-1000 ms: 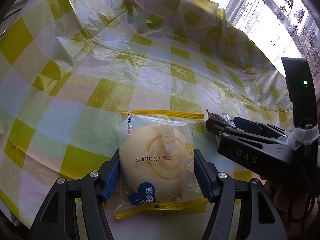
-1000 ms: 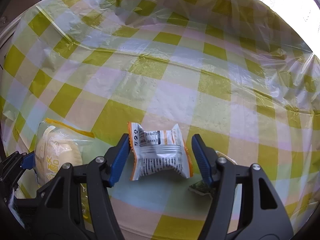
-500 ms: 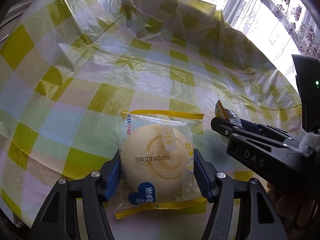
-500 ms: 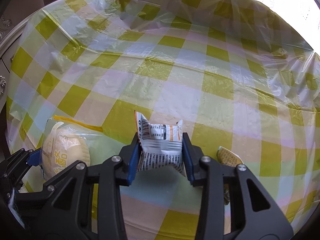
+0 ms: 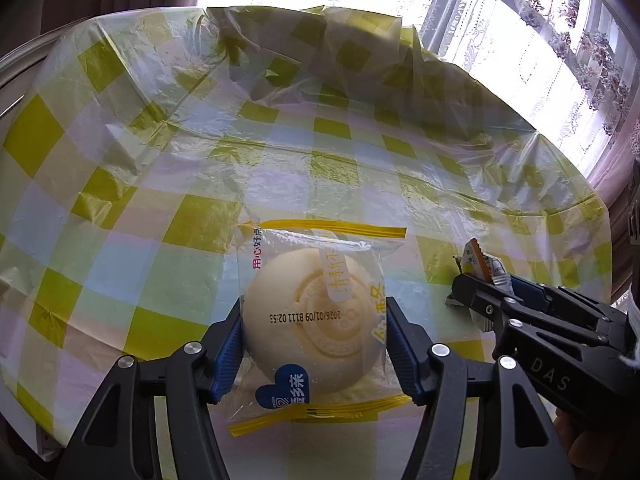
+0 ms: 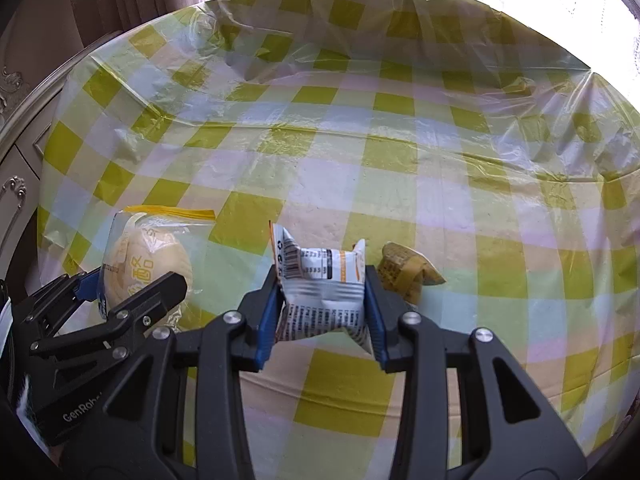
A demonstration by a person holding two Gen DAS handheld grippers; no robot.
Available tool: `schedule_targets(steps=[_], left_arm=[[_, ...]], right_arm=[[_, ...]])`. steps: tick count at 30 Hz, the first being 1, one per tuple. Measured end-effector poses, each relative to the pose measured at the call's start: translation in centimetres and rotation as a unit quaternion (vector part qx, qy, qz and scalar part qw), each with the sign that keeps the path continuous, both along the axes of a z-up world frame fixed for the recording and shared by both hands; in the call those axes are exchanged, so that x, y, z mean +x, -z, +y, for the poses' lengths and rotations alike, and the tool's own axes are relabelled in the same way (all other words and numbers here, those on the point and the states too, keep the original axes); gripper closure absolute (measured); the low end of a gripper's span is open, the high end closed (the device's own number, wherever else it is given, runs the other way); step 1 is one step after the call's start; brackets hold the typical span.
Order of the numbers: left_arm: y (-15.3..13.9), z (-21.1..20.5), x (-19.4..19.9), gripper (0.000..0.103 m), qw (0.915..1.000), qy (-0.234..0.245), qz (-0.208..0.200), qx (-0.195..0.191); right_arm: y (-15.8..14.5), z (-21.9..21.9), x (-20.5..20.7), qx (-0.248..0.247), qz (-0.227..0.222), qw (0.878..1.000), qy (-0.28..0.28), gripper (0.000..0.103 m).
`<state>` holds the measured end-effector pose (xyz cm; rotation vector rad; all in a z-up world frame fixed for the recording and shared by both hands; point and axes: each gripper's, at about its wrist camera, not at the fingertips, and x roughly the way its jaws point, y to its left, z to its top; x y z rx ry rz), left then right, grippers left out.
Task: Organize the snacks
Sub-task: 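Carry the bun bag and white-orange bag with both tools over the white box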
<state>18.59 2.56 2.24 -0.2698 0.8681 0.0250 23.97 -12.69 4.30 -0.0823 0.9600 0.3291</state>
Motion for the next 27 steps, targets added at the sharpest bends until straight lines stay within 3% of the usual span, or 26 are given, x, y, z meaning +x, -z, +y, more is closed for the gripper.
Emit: schedule_targets(steps=[27], left_arm=[[-2.6,-11.5,-2.0,0.039,0.9925,0.121,-0.008,0.019]], right_arm=[[-1.6,-12.9,-6.3,0.013,-0.003,0.995,0.103,0.061]])
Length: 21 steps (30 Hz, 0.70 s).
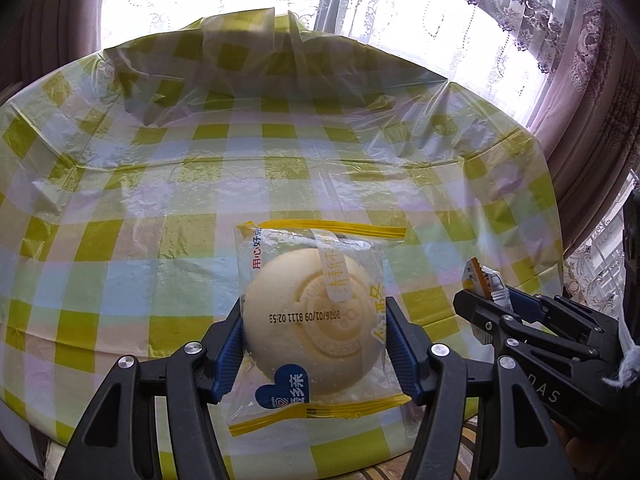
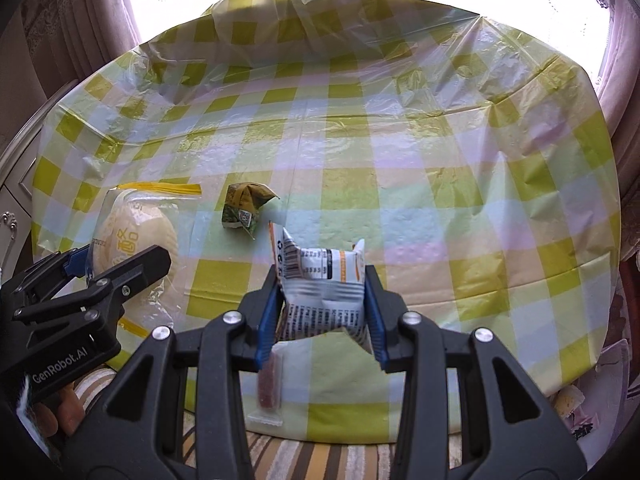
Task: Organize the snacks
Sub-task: 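Carry the bun bag and white-orange bag with both tools over the white box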
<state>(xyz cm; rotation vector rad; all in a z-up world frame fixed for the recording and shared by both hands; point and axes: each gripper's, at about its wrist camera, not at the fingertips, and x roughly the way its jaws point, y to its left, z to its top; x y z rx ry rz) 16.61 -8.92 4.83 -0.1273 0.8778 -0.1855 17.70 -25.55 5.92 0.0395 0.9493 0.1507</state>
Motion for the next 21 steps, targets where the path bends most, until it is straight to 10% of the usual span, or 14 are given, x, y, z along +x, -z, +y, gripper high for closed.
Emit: schedule_targets(steps=[21], left_arm=[[-0.7,-11.4,-1.6,0.039,0.9890,0.147,0.006,0.014]], right_arm=[[-0.4,-12.3,-4.7,-0.021,0.001,0.994,0.109,0.061]])
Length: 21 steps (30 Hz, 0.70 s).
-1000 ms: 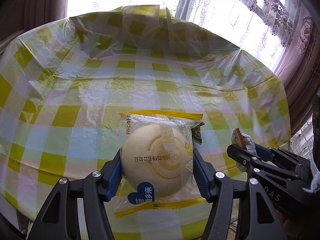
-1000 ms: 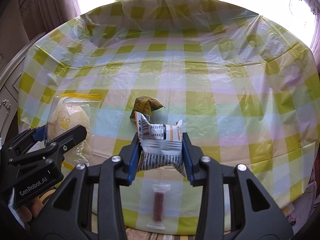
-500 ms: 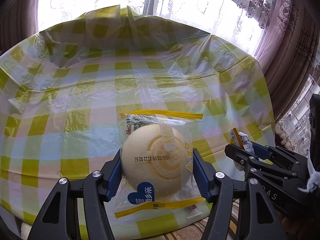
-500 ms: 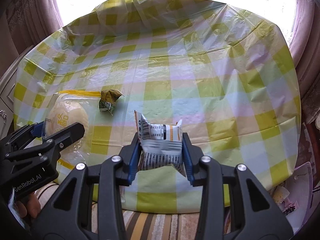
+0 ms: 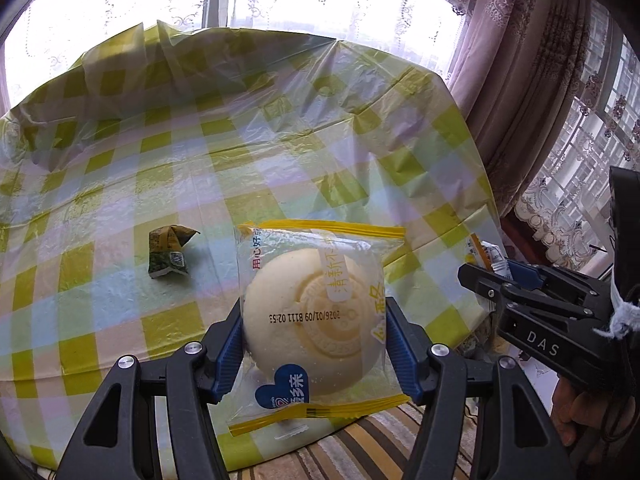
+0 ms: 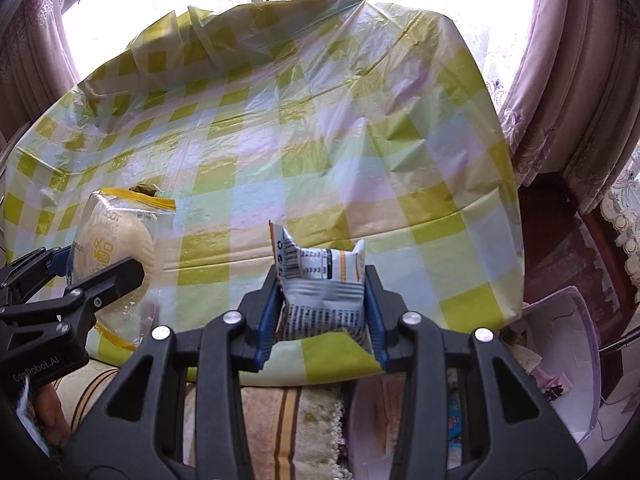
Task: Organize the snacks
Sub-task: 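Carry the bun bag and white-orange bag with both tools over the white box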
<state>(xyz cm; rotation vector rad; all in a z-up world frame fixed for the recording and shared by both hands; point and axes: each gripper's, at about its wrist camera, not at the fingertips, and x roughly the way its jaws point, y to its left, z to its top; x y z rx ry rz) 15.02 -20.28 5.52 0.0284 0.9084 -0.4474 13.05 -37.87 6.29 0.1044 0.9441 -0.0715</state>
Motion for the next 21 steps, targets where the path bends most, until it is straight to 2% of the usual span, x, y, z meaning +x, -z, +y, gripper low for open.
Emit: schedule_targets(steps=[7,13,18,21], left_arm=[[0.0,-5.1,-0.7,0.039,0.9973,0.073,0.007,0.002],[0.4,-9.6,-1.9,0.039,0.9902,0.139,0.019,0.008],[1.1,-13.2,-4.0,0.039,0.9760,0.213,0.037,0.019],[1.6,-15.0,-5.5,0.039,0.9636,0.261,0.054,0.023]], right_arm=[[0.1,-5.5,-2.2,-0.026,0.008,0.998,0.050,0.060],[0.9,-10.4,-4.6,-0.044,0.026,0.994,0.096,0.060],[1.9,-13.8,-7.2,-0.059,0.050,0.988,0.131,0.060],[2.8,-15.6,-8.9,-0.063,0.064,0.984,0.152,0.060]])
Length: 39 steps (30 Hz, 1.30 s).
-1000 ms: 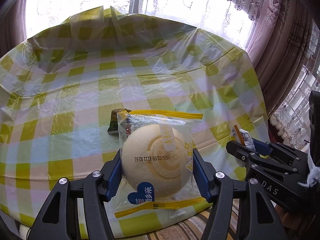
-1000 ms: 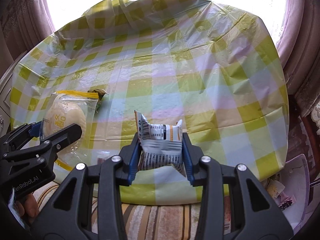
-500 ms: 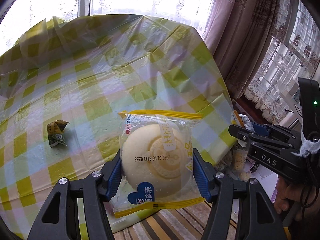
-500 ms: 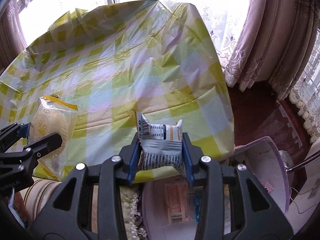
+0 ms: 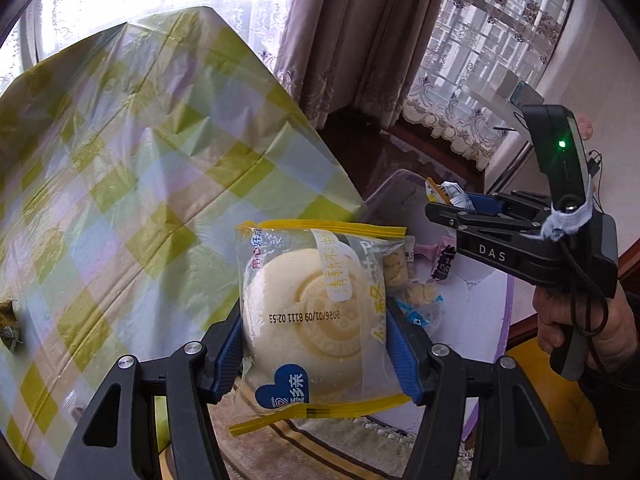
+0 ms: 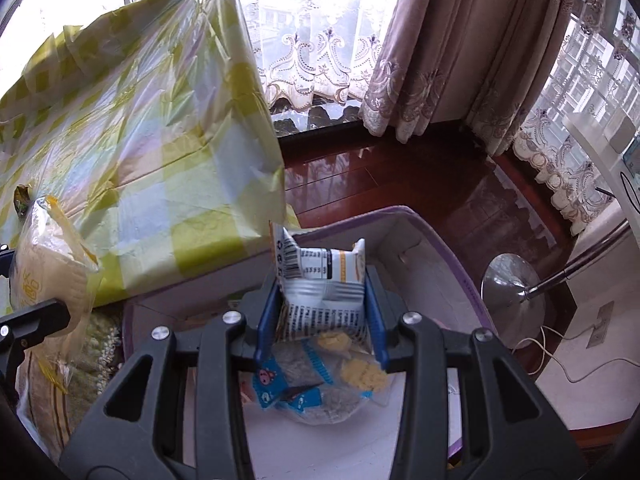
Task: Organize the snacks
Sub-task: 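Carry the bun bag and white-orange bag with both tools over the white box, then open both tools to drop the bun bag and white-orange bag into the box, then move both tools back over the last snacks on the table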
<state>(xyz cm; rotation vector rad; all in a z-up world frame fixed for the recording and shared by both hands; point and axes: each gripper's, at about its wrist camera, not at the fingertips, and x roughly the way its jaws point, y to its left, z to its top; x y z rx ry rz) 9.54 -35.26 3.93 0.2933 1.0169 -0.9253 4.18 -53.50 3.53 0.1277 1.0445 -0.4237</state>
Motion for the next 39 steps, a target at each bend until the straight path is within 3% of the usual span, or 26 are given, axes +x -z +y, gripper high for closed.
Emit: schedule_targets(steps=[5,10,13,15,16,19,39], left_arm=[[0.7,-2.5,-3.0,0.039,0.9964,0.081,0.006,0.025],[1.1,-4.2,-6.1,0.039,0.9855,0.162,0.010,0.049],[1.3,-4.7,-7.7,0.036,0.9776,0.202,0.014,0.059],[1.2,-4.8,-8.3,0.029,0.9748,0.214,0.016,0.060],[1.2,-4.8,-8.4,0.026,0.9744,0.216,0.013,0.061],[1.0,-4.6,-8.2,0.023,0.9763,0.208,0.007,0.060],[0.2,-0.2,-2.3,0.023,0.9974,0.069,0.013,0.018]], right_arm=[[1.3,-1.8,-2.8,0.000,0.024,0.999,0.027,0.060],[2.4,-3.1,-5.2,0.003,0.046,0.998,0.048,0.059],[3.1,-3.4,-6.5,0.012,0.060,0.996,0.062,0.058],[3.5,-3.3,-7.2,0.018,0.068,0.995,0.065,0.058],[3.6,-3.3,-7.4,0.020,0.071,0.995,0.066,0.056],[3.5,-2.9,-7.6,0.017,0.076,0.995,0.068,0.036],[2.4,1.2,-4.0,0.006,0.067,0.998,0.009,0.034]])
